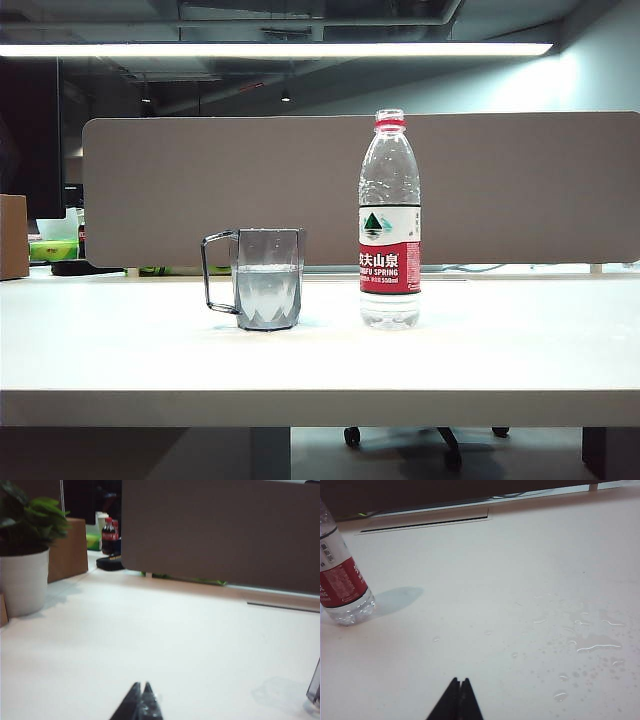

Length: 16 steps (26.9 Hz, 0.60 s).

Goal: Pick up the mineral water bottle on the table and pour water into the mug until it's half full.

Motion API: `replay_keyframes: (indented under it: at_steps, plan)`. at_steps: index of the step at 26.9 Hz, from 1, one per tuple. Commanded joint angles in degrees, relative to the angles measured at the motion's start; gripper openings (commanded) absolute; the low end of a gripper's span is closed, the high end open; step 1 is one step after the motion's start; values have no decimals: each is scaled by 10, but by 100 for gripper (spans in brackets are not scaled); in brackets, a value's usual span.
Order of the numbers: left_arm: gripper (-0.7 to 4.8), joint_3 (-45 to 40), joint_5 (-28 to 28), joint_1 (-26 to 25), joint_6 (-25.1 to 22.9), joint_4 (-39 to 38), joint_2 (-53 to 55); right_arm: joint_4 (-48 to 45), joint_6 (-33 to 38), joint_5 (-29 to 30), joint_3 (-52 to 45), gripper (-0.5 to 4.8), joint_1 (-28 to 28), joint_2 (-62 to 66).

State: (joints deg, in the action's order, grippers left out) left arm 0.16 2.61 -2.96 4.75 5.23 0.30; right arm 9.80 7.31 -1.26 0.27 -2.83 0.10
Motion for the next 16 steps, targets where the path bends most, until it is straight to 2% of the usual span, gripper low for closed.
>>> replay_keyframes:
  at_steps: [1, 16]
  plan:
    - [-5, 3, 0, 1, 2, -19, 1, -8, 2, -1, -2, -5, 0, -1]
    - [-5, 3, 0, 1, 2, -19, 1, -8, 2, -1, -2, -5, 0, -1]
